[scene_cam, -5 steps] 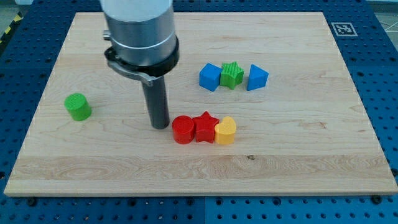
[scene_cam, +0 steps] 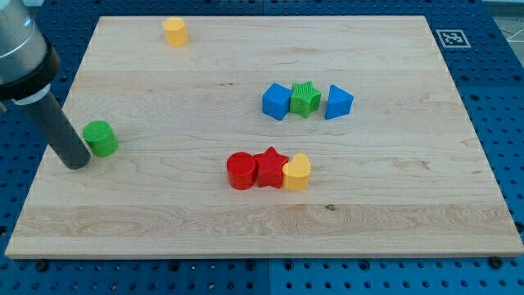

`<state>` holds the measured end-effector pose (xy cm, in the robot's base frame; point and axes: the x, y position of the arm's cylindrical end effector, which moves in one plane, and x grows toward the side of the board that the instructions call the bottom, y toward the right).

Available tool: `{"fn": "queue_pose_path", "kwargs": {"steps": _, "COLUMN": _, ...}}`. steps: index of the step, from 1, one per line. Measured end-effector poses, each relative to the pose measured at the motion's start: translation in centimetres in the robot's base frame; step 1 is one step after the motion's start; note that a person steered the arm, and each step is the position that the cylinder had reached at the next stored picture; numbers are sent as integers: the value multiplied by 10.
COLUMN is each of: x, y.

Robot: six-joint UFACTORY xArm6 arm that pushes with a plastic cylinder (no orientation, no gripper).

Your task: Push the green circle towards the blue cube

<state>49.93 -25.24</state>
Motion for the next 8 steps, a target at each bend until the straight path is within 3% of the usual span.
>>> {"fn": "queue_pose_path", "kwargs": {"steps": 1, "x": -24, "y": 2}}
{"fn": "queue_pose_path", "kwargs": {"steps": 3, "x": -27, "y": 54}}
{"fn": "queue_pose_path", "kwargs": {"steps": 6, "x": -68, "y": 66}}
{"fn": "queue_pose_path", "kwargs": {"steps": 8, "x": -49, "y": 118}}
